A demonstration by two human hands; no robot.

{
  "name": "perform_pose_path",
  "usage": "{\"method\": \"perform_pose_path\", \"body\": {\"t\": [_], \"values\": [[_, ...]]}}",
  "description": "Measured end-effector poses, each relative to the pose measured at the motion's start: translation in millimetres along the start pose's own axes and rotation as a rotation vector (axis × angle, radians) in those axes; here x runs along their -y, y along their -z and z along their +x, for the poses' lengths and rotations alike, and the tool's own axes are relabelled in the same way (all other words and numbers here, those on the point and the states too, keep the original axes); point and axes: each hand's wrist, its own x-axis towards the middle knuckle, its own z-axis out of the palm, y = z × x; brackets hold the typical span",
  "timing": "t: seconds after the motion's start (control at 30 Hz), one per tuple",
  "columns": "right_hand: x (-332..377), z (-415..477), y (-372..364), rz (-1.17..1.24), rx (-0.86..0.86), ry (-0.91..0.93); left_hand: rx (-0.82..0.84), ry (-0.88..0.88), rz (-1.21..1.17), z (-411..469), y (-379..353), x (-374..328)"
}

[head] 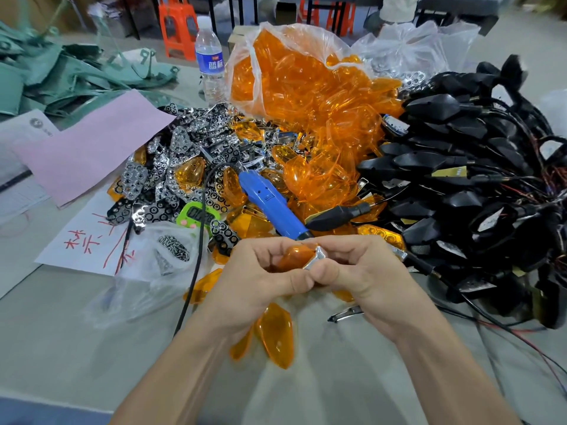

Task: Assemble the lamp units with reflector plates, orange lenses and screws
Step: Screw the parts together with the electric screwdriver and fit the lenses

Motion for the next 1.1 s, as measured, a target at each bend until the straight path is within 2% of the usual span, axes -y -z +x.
{"method": "perform_pose_path", "body": {"t": [0.17, 0.37, 0.43, 0.47, 0.53, 0.6, 0.67, 0.73, 0.83, 0.9, 1.0, 1.07, 1.1], "values": [[3.2, -6.5, -13.7, 0.017, -0.073, 0.061, -0.035, -0.060, 0.083, -8.0, 0.9, -13.6], [-14.6, -1.9, -14.6, 0.105, -0.112, -0.064, -0.093, 0.006, 0.101, -8.4, -1.2, -7.5], [-19.4, 3.7, -11.2, 0.101, -0.130, -0.108, -0.169, 0.032, 0.230, -1.0, -1.4, -2.8], [-21.5, 6.5, -10.1, 0.067, -0.171, -0.121, -0.229, 0.013, 0.395, 2.5, -1.1, 1.5], [-26.0, 9.5, -9.8, -0.017, -0.265, -0.122, -0.351, -0.089, 0.772, 5.6, -1.0, 8.8], [-30.2, 7.5, -12.7, -0.093, -0.272, -0.089, -0.415, -0.219, 0.955, 5.9, -2.0, 14.7], [-34.7, 4.2, -16.1, -0.230, -0.308, -0.043, -0.418, -0.293, 0.980, 5.8, -0.2, 20.5], [-39.0, 2.8, -17.1, -0.388, -0.387, -0.045, -0.383, -0.294, 0.957, 5.8, 4.1, 26.2], [-46.9, -5.7, -20.4, -0.649, -0.453, -0.109, -0.303, -0.206, 0.900, 5.6, 17.0, 29.0], [-52.7, -15.2, -21.7, -0.789, -0.499, -0.107, -0.350, -0.159, 0.832, 5.2, 31.7, 27.3], [-61.3, -29.1, -22.7, -1.003, -0.455, -0.023, -0.453, -0.113, 0.829, 1.7, 47.7, 16.7], [-68.4, -36.3, -22.0, -1.132, -0.447, 0.009, -0.400, -0.082, 0.867, -3.7, 43.9, 8.8], [-72.7, -39.8, -20.2, -1.186, -0.480, 0.028, -0.324, -0.058, 0.915, -8.7, 40.1, 8.9]]}}
